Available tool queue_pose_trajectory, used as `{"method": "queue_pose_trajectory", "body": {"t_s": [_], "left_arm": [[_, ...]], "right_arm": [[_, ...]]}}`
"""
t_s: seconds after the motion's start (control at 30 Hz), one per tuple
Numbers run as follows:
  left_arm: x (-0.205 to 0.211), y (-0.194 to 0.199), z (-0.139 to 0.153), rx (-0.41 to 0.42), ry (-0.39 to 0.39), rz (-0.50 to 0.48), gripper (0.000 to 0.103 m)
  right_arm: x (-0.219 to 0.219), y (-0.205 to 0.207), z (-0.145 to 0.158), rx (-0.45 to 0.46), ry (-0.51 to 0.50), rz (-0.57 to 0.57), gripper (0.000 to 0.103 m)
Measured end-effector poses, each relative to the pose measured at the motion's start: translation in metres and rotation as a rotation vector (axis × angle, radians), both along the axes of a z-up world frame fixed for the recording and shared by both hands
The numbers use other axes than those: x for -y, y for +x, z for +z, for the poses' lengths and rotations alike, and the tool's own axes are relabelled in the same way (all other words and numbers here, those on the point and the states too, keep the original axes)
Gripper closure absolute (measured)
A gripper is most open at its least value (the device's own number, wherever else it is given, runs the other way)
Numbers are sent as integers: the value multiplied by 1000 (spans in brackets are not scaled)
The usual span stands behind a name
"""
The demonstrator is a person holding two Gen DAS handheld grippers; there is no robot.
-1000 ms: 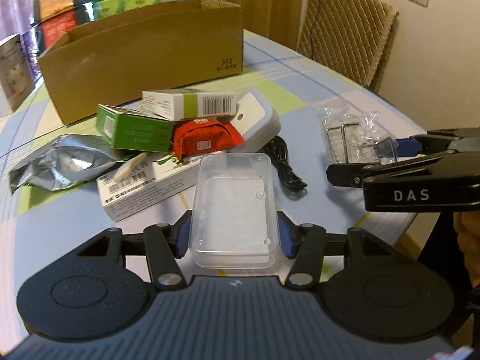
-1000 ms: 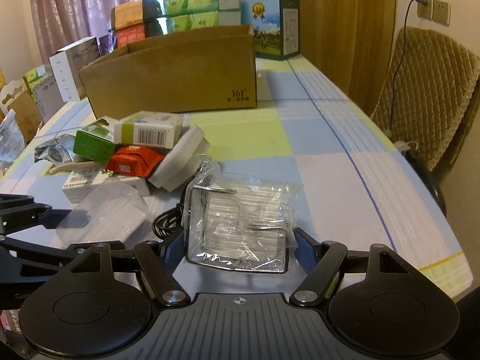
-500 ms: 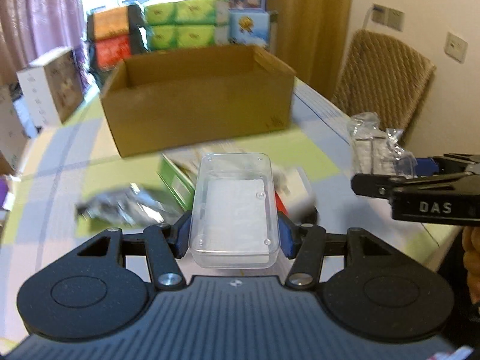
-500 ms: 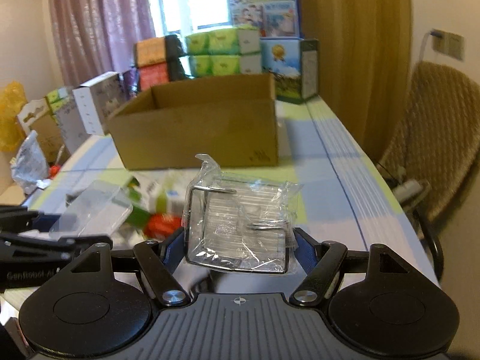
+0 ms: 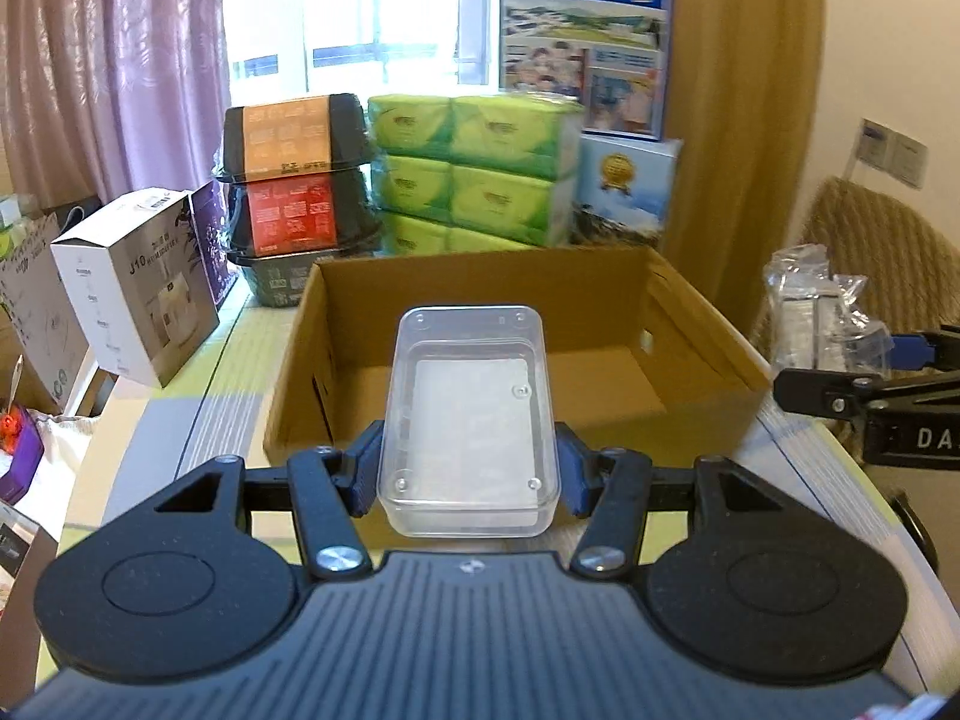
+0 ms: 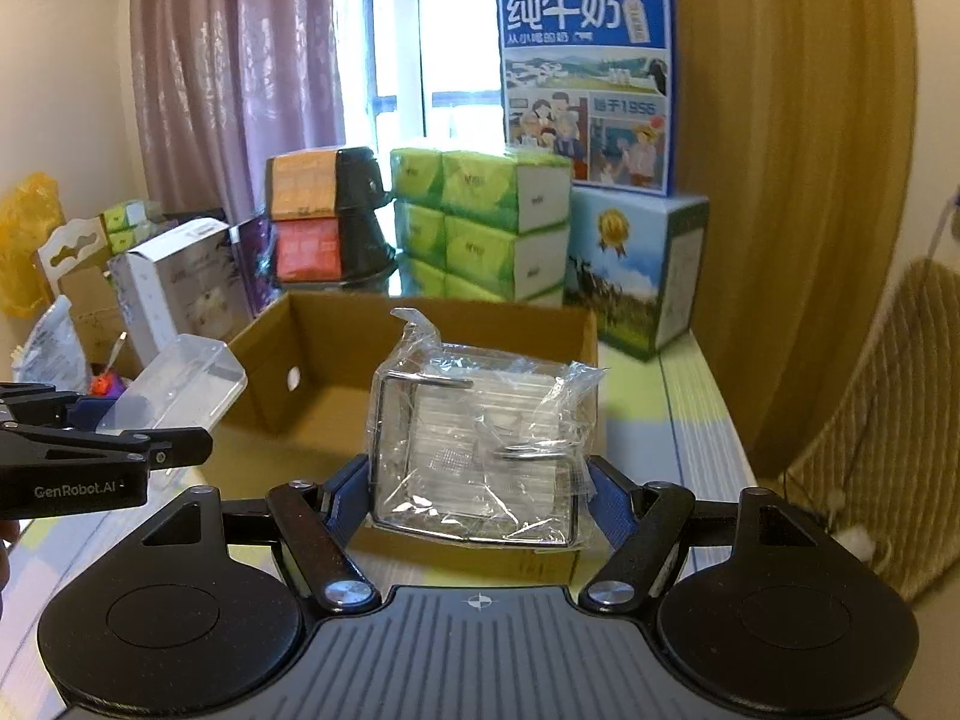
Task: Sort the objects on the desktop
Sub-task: 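Carry the clear box in the left tool and the rack in the right tool over the cardboard box, then open the left tool to drop the clear box while the right tool releases the rack inside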
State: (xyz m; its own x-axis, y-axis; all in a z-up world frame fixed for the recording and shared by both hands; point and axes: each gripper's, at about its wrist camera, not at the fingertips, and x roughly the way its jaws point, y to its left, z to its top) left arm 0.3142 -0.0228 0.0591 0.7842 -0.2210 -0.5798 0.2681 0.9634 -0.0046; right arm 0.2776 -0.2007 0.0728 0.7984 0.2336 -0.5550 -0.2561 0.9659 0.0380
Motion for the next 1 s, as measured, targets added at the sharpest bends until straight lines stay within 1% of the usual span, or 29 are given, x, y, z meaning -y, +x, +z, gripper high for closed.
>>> {"method": "queue_pose_trajectory", "body": {"t_s": [0.1,0.2,0.37,0.53,0.57,0.6,0.8,0.83,0.87,0.9,0.93,1.0], "left_arm": [[-2,28,-11,-5,-15,2,52],[-2,51,-21,-19,-33,14,52],[3,72,-33,-27,-41,13,52],[3,85,-40,-24,-46,33,51],[3,87,-41,-27,-47,37,49],[3,88,-42,-32,-49,37,44],[-3,88,-46,-34,-50,44,40],[-5,87,-46,-31,-51,47,39],[-7,86,-45,-26,-50,53,37],[-8,85,-43,-21,-50,56,37],[-10,83,-42,-18,-52,59,37],[-13,81,-38,-15,-54,60,36]], "right_arm": [[-3,33,-7,-13,14,5,32],[-8,57,-16,-23,4,8,32],[-15,91,-32,-52,10,0,32],[-19,108,-46,-69,4,-8,32],[-19,110,-49,-74,4,-11,32],[-20,112,-51,-79,5,-13,32],[-18,118,-61,-100,31,-27,31],[-17,119,-61,-100,47,-22,30],[-16,121,-62,-104,64,-16,21],[-15,121,-61,-99,83,-14,16],[-14,120,-60,-85,95,-19,8],[-11,115,-55,-58,104,-41,8]]}}
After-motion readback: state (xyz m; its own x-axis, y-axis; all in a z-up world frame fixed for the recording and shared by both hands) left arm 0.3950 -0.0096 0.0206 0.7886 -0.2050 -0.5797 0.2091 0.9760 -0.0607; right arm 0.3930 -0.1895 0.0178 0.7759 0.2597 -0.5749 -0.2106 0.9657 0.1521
